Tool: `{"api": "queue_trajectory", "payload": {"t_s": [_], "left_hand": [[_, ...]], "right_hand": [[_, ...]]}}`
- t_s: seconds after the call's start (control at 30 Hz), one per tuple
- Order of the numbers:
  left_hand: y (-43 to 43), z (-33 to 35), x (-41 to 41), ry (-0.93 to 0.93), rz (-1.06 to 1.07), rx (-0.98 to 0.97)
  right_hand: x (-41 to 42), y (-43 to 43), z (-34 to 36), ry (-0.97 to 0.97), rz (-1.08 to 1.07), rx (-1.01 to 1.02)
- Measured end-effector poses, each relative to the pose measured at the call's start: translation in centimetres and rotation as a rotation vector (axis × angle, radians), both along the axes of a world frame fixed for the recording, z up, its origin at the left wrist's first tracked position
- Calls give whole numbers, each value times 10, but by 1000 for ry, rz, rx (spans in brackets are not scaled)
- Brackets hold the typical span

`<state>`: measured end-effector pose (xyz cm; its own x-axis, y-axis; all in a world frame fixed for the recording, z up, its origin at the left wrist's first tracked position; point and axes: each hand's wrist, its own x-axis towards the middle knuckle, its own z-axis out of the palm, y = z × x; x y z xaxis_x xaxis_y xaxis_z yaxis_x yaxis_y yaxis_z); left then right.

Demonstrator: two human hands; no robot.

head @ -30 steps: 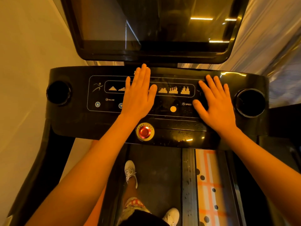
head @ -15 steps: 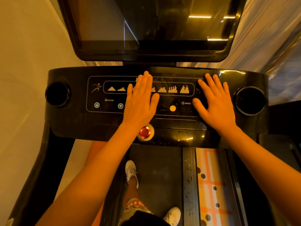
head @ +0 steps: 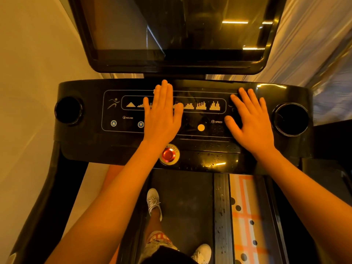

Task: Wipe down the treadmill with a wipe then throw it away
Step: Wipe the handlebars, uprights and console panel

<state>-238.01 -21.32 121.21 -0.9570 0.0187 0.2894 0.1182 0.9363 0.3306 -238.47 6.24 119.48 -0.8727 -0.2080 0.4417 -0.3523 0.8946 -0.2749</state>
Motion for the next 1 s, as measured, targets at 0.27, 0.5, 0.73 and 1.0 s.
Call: {"api": "queue_trajectory", "payload": {"t_s": [0.27,0.5,0.73,1.0], "left_hand": [[-20,-1,-7,-2,9,-42],[-39,-18,27,-7,-76,-108],[-28,-7,9,-10,-41,-103],[-48,-25,34,-21,-119,-210]], "right_hand": [[1,-1,0,-1,-5,1],[0,1,1,0,-2,-9],[0,0,-1,-5,4,-5],[0,1,0,-6,4,-19]]}}
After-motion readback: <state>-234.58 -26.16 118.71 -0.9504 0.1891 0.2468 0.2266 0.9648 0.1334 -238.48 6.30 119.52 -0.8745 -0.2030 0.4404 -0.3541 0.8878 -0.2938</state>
